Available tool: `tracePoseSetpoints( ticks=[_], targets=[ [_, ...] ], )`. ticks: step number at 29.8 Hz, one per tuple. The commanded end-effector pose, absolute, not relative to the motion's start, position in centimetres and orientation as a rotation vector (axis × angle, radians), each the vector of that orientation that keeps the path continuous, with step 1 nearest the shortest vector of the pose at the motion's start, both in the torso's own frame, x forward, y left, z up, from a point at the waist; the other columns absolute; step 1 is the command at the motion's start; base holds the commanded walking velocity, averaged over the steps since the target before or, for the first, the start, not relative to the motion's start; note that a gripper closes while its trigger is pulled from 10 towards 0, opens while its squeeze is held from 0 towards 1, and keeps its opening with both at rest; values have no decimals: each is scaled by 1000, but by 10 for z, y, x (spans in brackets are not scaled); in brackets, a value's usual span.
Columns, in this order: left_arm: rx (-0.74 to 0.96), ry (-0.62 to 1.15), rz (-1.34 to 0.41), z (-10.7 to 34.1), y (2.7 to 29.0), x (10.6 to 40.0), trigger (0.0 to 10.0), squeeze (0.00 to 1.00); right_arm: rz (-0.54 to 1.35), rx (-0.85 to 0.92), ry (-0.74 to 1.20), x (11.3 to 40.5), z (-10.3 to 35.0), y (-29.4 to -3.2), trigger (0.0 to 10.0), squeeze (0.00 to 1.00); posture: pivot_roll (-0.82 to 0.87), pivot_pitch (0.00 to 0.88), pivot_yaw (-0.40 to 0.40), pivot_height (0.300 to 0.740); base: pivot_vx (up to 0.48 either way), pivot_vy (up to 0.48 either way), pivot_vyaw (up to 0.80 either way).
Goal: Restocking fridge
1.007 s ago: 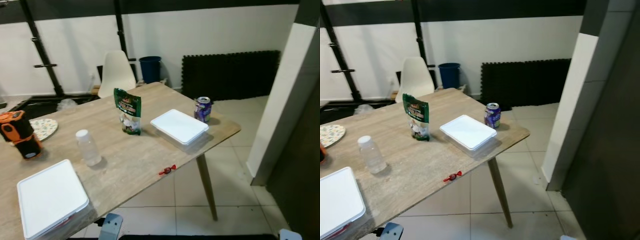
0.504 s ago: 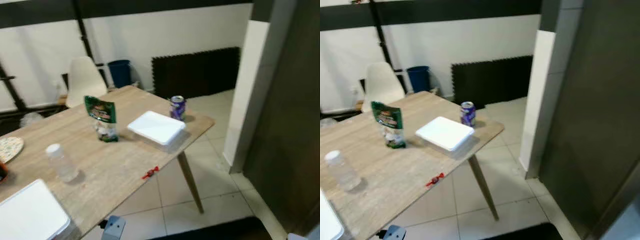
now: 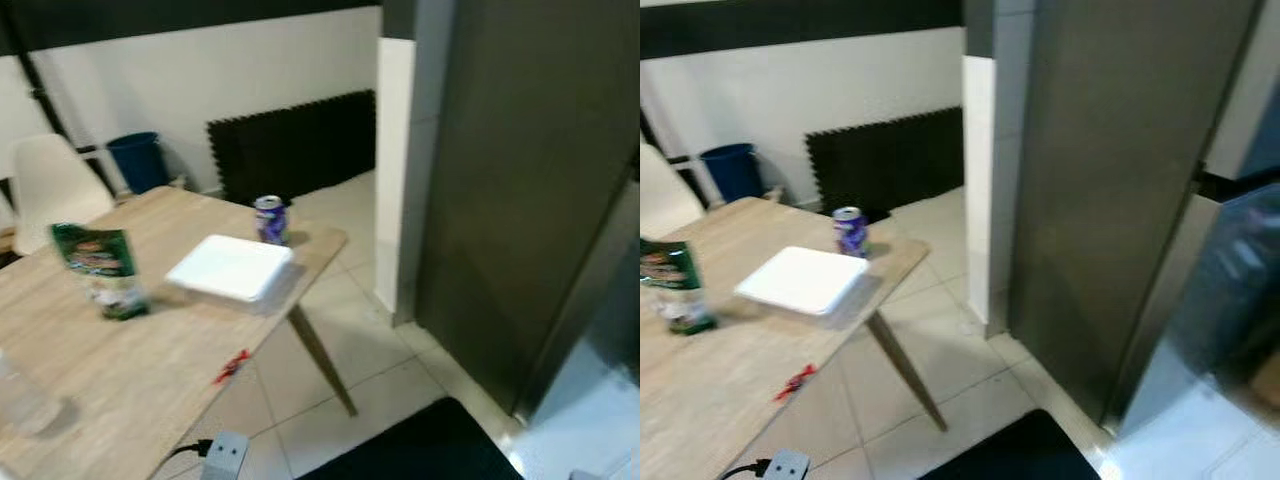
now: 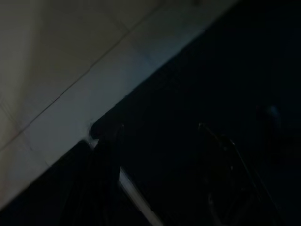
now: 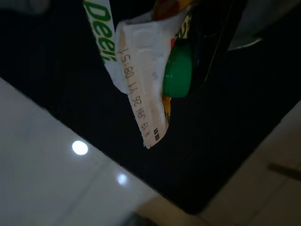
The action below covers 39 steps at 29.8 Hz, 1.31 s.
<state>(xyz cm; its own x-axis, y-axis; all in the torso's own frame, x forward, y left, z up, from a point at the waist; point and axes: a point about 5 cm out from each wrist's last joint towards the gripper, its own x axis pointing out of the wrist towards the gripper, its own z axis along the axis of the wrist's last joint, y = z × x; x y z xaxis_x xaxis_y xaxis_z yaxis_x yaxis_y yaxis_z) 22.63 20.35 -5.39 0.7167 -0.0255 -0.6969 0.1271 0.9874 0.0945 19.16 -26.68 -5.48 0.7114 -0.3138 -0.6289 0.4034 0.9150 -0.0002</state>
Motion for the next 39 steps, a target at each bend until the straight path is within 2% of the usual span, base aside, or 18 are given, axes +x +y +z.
tracePoseSetpoints(
  ticks=[1, 21, 30, 39],
  targets=[
    [145, 798, -73, -58, 209, 219, 10000, 0, -408, 146, 677, 190, -56, -267, 10000, 0, -103, 96, 71, 740, 0, 0, -800],
    [107, 782, -39, -57, 209, 221, 10000, 0, -411, 150, 678, 190, -55, -270, 10000, 0, -120, 89, 73, 740, 0, 0, -800],
    [80, 774, -2, -57, 211, 220, 10000, 0, -392, 144, 672, 194, -52, -272, 10000, 0, -114, 72, 51, 740, 0, 0, -800],
    [20, 764, 37, -58, 212, 217, 10000, 0, -356, 140, 661, 200, -50, -268, 10000, 0, -122, 68, 53, 740, 0, 0, -53]
  ],
)
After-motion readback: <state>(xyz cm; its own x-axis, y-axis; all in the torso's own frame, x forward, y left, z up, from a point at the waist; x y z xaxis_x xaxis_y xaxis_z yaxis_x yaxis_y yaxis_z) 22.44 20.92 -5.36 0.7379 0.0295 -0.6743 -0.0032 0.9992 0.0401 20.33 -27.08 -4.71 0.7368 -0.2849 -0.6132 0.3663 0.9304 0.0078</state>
